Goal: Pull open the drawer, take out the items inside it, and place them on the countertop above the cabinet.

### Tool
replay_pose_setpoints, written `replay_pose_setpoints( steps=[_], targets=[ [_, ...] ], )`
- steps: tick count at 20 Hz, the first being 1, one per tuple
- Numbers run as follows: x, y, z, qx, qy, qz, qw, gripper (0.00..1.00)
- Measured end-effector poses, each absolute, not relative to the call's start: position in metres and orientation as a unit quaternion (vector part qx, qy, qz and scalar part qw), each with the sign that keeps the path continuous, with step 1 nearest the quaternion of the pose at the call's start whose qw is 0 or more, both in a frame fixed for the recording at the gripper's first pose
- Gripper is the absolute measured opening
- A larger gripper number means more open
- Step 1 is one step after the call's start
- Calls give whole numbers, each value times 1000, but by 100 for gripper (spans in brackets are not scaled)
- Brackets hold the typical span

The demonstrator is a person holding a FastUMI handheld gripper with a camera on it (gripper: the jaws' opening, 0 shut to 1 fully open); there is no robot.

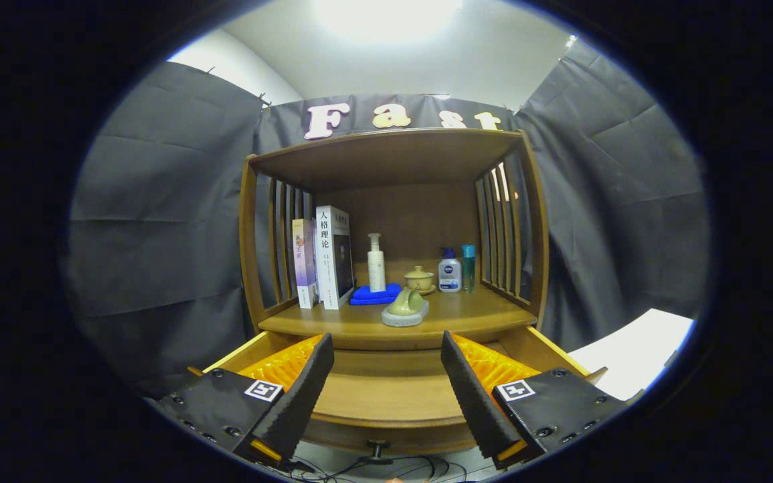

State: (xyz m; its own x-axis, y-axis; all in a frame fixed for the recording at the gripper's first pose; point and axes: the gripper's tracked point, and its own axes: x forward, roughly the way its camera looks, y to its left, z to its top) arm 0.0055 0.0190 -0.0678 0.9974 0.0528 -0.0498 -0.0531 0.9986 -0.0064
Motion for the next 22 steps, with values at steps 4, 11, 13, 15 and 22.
replay_pose_setpoints(
  steps=[4,11,13,15,22],
  targets=[
    [-16,13,-102,28,40,16,999,98],
    [-30,10,-153,21,68,8,997,98],
    [-28,10,-166,18,82,8,996,98],
    [-25,11,-179,21,97,9,995,98],
    [-12,9,-202,3,110,-2,994,98]
  ],
)
